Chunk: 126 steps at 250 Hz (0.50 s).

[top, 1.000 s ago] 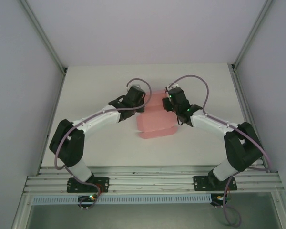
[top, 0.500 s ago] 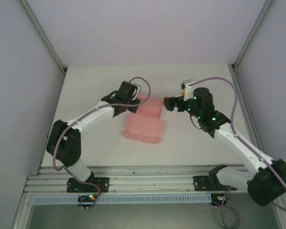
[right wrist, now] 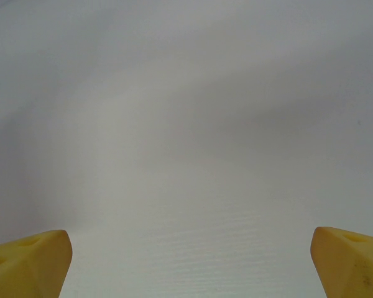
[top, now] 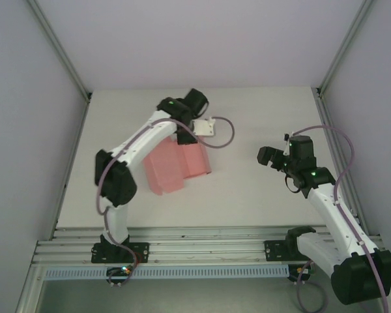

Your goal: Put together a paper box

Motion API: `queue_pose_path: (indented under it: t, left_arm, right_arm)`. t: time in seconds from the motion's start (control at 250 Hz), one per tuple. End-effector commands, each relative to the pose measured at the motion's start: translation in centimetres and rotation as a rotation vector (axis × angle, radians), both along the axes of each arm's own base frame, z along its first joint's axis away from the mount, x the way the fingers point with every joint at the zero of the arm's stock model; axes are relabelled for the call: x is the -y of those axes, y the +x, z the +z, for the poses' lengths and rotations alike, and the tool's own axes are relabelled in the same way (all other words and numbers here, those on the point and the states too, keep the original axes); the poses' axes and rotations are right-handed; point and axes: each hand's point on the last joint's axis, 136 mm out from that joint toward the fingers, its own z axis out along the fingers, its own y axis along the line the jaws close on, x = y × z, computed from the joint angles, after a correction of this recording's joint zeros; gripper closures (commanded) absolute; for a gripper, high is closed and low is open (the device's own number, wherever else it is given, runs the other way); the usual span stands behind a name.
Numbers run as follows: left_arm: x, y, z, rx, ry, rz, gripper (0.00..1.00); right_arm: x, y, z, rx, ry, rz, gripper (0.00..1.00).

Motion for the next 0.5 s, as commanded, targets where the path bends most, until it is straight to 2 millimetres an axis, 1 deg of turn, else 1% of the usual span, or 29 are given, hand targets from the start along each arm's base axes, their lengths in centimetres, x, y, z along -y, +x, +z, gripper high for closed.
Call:
queue_pose_path:
  t: [0.0,0.112,0.168,0.264,0.316,0.331,0.371,0.391,0.439,0.499]
  left_arm:
    - [-0.8,-1.4,-4.0,-0.065,0.312,-0.183,1.00]
    - [2.2,0.3,-5.8,-0.012,0.330,-0.209,1.00]
    - [3.4,0.7,-6.6,0.020,0.323,-0.240,1.00]
    - [4.5,1.0,-8.1,0.053,0.343,-0.256,1.00]
    - [4.7,1.0,-9.1,0.061,0.356,-0.255,1.00]
    - [4.8,1.0,-9.3,0.062,0.356,-0.255,0.97]
    - [4.9,0.8,-9.8,0.060,0.362,-0.253,0.80]
    - [5.0,0.8,-9.9,0.058,0.359,-0.251,0.74]
    - [5.3,0.7,-10.0,0.056,0.340,-0.238,0.65]
    - [5.4,0.3,-9.6,0.040,0.321,-0.231,0.54]
  right_arm:
    - [0.8,-0.9,-0.7,-0.041,-0.030,-0.017,0.00]
    - [1.2,-1.1,-1.1,-0.056,-0.036,-0.025,0.00]
    - [1.4,-1.1,-1.3,-0.059,-0.038,-0.027,0.00]
    - [1.6,-1.1,-1.8,-0.064,-0.032,-0.033,0.00]
    - [1.6,-1.1,-2.0,-0.070,-0.024,-0.031,0.00]
    - [1.6,-1.1,-2.0,-0.071,-0.023,-0.029,0.00]
    - [1.6,-1.0,-2.1,-0.076,-0.020,-0.027,0.00]
    - [1.6,-1.0,-2.1,-0.077,-0.019,-0.027,0.00]
    - [1.6,-0.9,-2.2,-0.081,-0.017,-0.022,0.00]
    - [1.4,-0.8,-2.2,-0.081,-0.009,-0.015,0.00]
